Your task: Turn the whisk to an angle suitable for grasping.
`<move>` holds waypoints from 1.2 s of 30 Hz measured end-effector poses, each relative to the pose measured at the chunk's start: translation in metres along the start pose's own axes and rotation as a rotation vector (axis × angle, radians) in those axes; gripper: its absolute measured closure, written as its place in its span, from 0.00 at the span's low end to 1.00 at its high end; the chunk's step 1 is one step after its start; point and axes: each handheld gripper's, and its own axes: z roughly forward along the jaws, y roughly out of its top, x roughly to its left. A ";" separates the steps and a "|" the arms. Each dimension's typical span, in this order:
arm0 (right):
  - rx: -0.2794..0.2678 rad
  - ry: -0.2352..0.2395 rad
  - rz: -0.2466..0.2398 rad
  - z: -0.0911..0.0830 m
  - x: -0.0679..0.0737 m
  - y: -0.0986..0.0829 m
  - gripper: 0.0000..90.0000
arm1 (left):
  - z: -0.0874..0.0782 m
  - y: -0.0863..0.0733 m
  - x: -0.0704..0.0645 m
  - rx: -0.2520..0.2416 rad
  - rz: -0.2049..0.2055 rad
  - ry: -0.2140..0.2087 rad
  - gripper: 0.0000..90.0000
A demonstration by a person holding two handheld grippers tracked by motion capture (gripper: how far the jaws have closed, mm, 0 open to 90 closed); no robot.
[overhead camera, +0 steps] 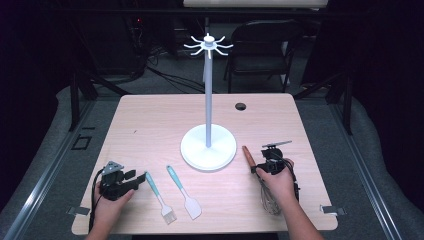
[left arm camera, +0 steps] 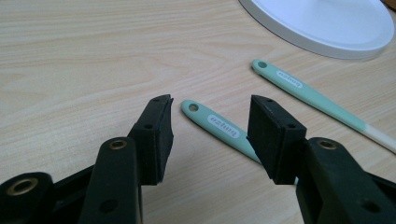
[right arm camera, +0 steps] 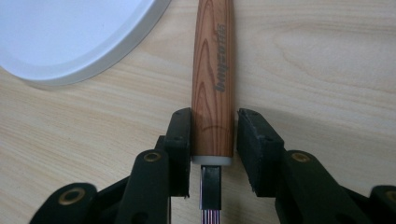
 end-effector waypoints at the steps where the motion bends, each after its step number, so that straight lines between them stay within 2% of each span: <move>1: 0.012 0.013 0.007 0.001 -0.001 0.000 0.74 | 0.001 0.000 0.000 -0.006 -0.002 0.001 0.56; 5: 0.010 0.023 0.033 0.002 -0.002 0.002 0.75 | 0.001 0.000 0.000 -0.006 -0.001 0.001 0.56; 15: 0.017 -0.001 0.002 0.001 0.001 0.001 0.76 | 0.001 0.000 0.000 -0.008 -0.002 0.002 0.56; 22: -0.002 -0.020 -0.013 -0.001 0.004 -0.002 0.76 | 0.001 0.000 0.001 -0.008 -0.002 0.001 0.56; 24: -0.018 -0.010 -0.013 -0.003 0.006 -0.002 0.76 | 0.001 0.000 0.000 -0.009 -0.003 0.000 0.56; 27: -0.045 -0.037 -0.052 -0.009 0.009 -0.004 0.76 | 0.001 0.000 0.000 -0.010 -0.002 -0.001 0.56; 30: -0.083 -0.042 -0.073 -0.015 0.015 -0.006 0.76 | 0.001 0.000 0.000 -0.011 -0.004 -0.003 0.56; 34: -0.143 -0.039 -0.129 -0.024 0.024 -0.010 0.76 | 0.000 0.000 -0.002 -0.007 -0.003 -0.007 0.56; 36: -0.192 -0.048 -0.164 -0.028 0.029 -0.013 0.76 | 0.000 0.000 -0.003 -0.013 -0.001 -0.009 0.56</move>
